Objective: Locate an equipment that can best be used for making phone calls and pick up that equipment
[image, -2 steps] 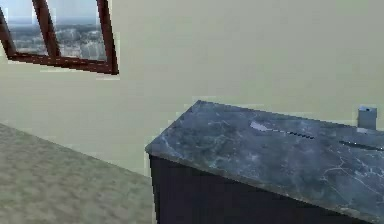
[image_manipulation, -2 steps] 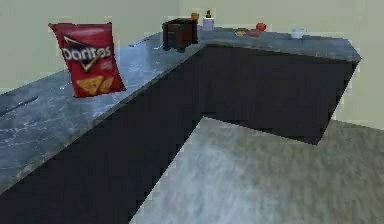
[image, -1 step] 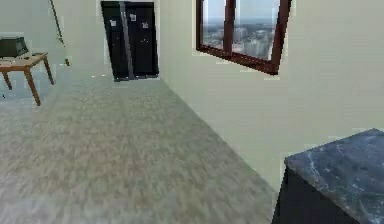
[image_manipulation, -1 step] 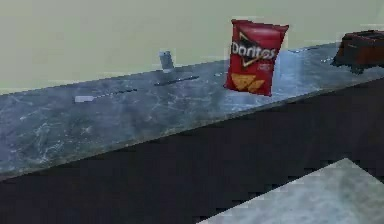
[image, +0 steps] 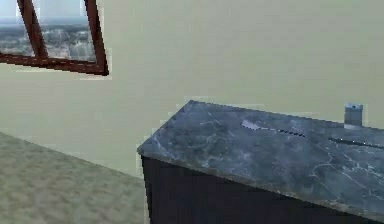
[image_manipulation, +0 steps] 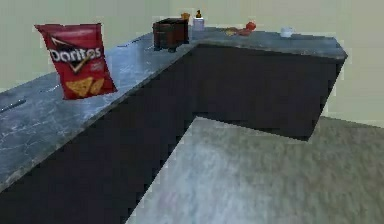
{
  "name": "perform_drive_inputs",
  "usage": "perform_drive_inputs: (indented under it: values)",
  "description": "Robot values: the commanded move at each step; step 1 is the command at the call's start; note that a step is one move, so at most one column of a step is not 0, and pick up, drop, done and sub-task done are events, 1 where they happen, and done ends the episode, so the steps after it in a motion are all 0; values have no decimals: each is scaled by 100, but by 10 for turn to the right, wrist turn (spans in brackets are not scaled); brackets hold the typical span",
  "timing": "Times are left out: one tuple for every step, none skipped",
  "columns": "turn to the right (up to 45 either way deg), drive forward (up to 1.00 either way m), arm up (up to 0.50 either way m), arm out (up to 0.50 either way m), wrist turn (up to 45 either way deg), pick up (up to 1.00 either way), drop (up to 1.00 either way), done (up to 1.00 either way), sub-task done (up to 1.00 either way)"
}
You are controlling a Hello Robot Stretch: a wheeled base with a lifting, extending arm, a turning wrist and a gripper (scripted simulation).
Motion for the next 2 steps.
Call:
perform_drive_inputs:
  values:
    - [450,0,0,0,0,0,0,0,0]
    - [120,0,0,0,0,0,0,0,0]
